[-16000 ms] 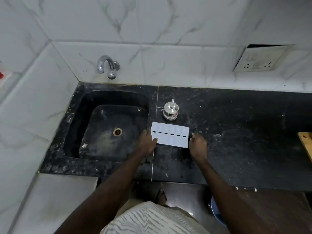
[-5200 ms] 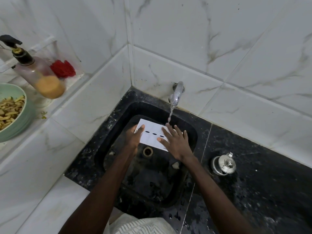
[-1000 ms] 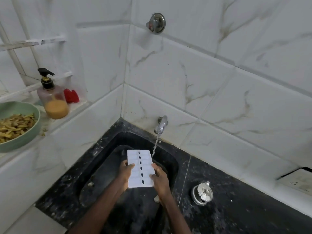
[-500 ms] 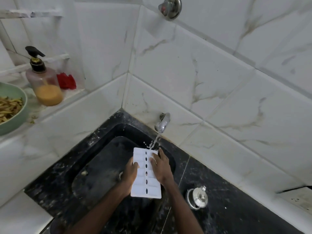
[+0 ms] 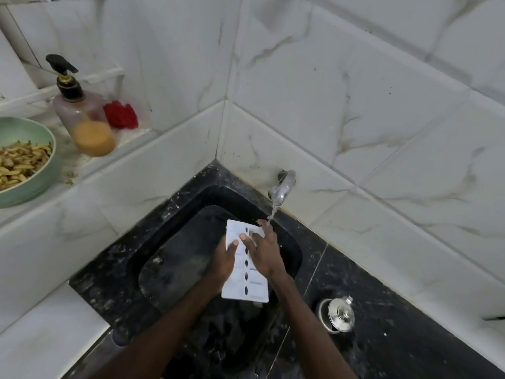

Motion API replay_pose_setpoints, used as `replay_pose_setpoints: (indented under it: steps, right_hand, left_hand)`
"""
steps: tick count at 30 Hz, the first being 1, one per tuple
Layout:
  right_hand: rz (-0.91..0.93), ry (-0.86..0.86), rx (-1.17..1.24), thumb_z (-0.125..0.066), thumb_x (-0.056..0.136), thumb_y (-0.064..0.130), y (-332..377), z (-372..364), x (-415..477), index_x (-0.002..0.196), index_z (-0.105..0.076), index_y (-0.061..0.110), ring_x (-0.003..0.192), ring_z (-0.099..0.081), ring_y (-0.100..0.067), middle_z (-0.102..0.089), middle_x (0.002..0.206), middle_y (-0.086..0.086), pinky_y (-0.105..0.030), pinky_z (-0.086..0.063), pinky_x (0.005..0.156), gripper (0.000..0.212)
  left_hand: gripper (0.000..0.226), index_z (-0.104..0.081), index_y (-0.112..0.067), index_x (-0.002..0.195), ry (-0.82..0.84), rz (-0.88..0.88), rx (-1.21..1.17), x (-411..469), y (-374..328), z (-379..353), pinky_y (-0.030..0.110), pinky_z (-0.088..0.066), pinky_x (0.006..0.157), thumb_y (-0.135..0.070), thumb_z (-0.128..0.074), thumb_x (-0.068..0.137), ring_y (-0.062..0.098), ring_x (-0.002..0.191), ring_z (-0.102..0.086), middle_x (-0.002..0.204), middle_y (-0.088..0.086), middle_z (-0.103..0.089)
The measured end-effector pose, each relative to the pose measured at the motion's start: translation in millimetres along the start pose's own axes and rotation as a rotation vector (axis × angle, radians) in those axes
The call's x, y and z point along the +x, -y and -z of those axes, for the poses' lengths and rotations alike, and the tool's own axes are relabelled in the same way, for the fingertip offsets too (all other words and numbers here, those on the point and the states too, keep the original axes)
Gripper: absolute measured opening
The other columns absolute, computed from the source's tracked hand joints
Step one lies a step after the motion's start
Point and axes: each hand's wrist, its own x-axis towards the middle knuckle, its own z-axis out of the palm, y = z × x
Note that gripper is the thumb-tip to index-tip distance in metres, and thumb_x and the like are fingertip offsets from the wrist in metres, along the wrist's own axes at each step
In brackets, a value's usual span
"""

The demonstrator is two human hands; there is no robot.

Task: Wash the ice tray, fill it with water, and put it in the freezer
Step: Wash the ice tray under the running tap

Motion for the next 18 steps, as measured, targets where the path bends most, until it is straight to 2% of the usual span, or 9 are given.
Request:
replay_pose_setpoints:
  steps: [4, 6, 9, 11, 13, 16, 18]
  right_hand:
    - [-0.080, -0.037, -0.081, -0.037, 0.104, 0.063, -15.7, 7.7, 8.3, 0.123, -0.071, 0.028, 0.149, -0.029, -0.033, -0.025, 0.165, -0.003, -0.059, -0.028, 0.120, 0.051]
    - [-0.141, 0.025, -0.063, -0.036, 0.103, 0.067, -10.9, 8.3, 11.3, 0.134, -0.064, 0.029, 0.153, -0.020, -0.035, -0.016, 0.169, -0.005, -0.060, -0.022, 0.122, 0.057]
    - [-0.043, 0.112, 0.078, -0.038, 0.101, 0.070, 0.9, 0.1, 7.1, 0.151, -0.049, 0.034, 0.156, -0.013, -0.032, -0.009, 0.171, -0.003, -0.055, -0.018, 0.126, 0.063]
    - [0.010, 0.047, 0.186, -0.043, 0.100, 0.068, 1.8, -4.0, -1.9, 0.146, -0.056, 0.037, 0.154, -0.018, -0.027, -0.015, 0.168, 0.002, -0.053, -0.022, 0.126, 0.056]
    - [0.010, -0.043, 0.145, -0.045, 0.101, 0.065, -2.1, -7.6, -8.9, 0.139, -0.063, 0.039, 0.152, -0.022, -0.026, -0.020, 0.168, 0.000, -0.053, -0.025, 0.124, 0.049]
    - [-0.072, -0.075, 0.035, -0.041, 0.102, 0.065, -5.4, -8.7, -13.6, 0.144, -0.056, 0.036, 0.154, -0.017, -0.031, -0.017, 0.170, -0.005, -0.057, -0.023, 0.122, 0.053]
    - [-0.140, -0.082, 0.088, -0.042, 0.101, 0.065, -3.1, -6.9, -12.7, 0.141, -0.059, 0.031, 0.155, -0.014, -0.032, -0.013, 0.171, -0.005, -0.059, -0.020, 0.122, 0.055]
  left_hand:
    - [0.032, -0.057, -0.015, 0.138, 0.023, -0.035, -0.028, 1.4, -2.0, 9.7, 0.045, -0.059, 0.095, -0.026, -0.054, 0.108, 0.026, 0.113, -0.071, 0.127, 0.007, -0.071]
    - [0.031, -0.058, -0.013, 0.138, 0.030, -0.045, -0.014, 2.5, -4.9, 11.0, 0.038, -0.059, 0.092, -0.023, -0.052, 0.109, 0.025, 0.112, -0.071, 0.126, 0.007, -0.072]
    - [0.032, -0.060, -0.012, 0.137, -0.003, -0.082, -0.011, 7.2, -15.9, 17.0, 0.031, -0.058, 0.086, -0.024, -0.052, 0.109, 0.025, 0.111, -0.072, 0.123, 0.005, -0.073]
    - [0.032, -0.059, -0.014, 0.138, -0.045, -0.089, -0.045, 12.0, -20.7, 21.9, 0.032, -0.059, 0.085, -0.025, -0.051, 0.109, 0.024, 0.108, -0.073, 0.122, 0.004, -0.073]
    - [0.032, -0.057, -0.017, 0.139, -0.069, -0.070, -0.053, 15.7, -23.1, 24.1, 0.033, -0.060, 0.082, -0.026, -0.049, 0.110, 0.023, 0.105, -0.073, 0.122, 0.004, -0.073]
    - [0.033, -0.059, -0.017, 0.138, -0.040, -0.071, -0.008, 15.2, -21.1, 19.0, 0.044, -0.061, 0.091, -0.029, -0.051, 0.109, 0.023, 0.105, -0.074, 0.123, 0.005, -0.073]
    - [0.033, -0.059, -0.015, 0.139, -0.007, -0.085, 0.006, 11.6, -20.8, 13.3, 0.040, -0.060, 0.092, -0.026, -0.051, 0.109, 0.022, 0.108, -0.072, 0.125, 0.004, -0.072]
